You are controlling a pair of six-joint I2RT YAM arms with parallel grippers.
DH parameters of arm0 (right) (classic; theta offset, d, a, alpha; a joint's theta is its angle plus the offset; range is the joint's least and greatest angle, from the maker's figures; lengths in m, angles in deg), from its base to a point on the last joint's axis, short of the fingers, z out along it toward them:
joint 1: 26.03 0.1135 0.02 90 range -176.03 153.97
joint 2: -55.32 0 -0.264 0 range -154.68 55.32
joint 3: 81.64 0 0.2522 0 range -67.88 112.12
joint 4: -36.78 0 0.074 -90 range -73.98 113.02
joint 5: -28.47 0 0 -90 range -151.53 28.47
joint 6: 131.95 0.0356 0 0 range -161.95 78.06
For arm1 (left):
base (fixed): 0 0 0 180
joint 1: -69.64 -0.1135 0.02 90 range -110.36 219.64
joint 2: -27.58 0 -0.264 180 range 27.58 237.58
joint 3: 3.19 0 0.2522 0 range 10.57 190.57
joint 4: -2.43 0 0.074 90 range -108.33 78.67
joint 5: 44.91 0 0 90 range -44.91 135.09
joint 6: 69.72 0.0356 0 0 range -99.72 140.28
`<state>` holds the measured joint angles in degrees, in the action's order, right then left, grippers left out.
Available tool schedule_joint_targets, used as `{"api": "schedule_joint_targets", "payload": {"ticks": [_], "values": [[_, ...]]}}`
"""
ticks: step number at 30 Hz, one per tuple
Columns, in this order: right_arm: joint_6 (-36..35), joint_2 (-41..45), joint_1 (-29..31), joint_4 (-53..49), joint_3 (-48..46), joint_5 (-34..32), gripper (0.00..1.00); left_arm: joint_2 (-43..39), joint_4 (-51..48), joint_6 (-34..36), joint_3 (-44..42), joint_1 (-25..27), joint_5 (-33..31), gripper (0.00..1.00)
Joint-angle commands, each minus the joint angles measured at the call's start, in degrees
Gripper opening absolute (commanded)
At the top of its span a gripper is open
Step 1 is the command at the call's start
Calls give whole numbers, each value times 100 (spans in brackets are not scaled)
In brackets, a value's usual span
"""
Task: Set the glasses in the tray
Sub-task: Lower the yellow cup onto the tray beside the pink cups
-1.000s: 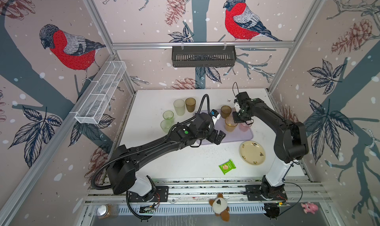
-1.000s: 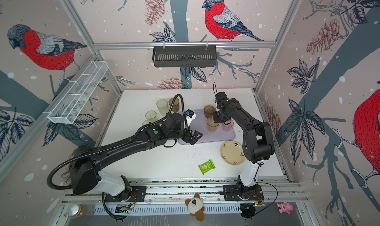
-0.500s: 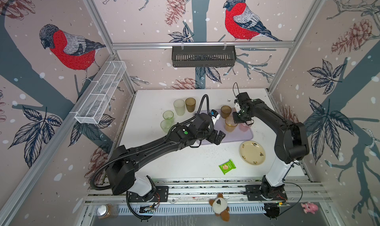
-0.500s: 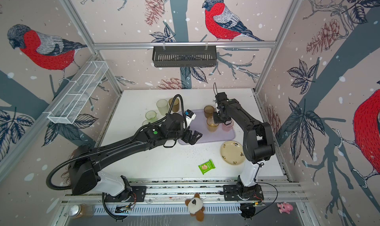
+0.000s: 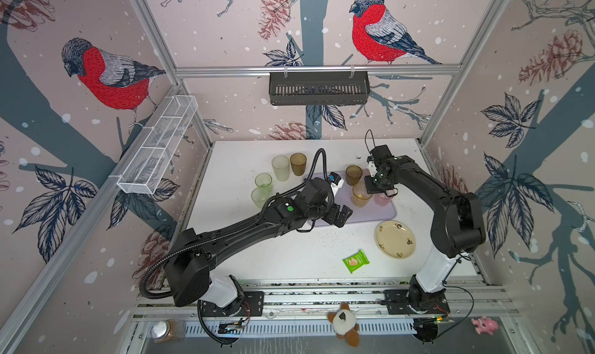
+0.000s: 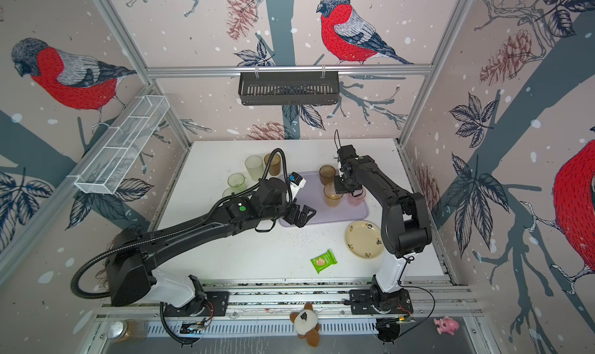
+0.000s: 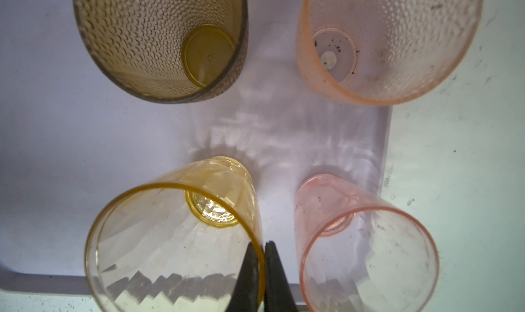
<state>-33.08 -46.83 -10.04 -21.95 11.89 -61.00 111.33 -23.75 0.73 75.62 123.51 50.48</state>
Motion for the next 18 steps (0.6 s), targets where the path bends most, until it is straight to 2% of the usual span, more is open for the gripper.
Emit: {"api": "schedule_joint_targets", "payload": {"ticks": [1,7,13,18], "values": [[-16,55,17,-61,-31,-9,6,-51,247,-39,-8,19,-108,98],[-12,71,26,-43,-49,-9,7,-62,254,-49,-10,27,-117,98],[-18,95,39,-12,-75,-24,15,-86,241,-62,-13,30,-134,98],[-17,104,44,-13,-49,-35,16,-95,233,-54,-8,31,-134,98]]}}
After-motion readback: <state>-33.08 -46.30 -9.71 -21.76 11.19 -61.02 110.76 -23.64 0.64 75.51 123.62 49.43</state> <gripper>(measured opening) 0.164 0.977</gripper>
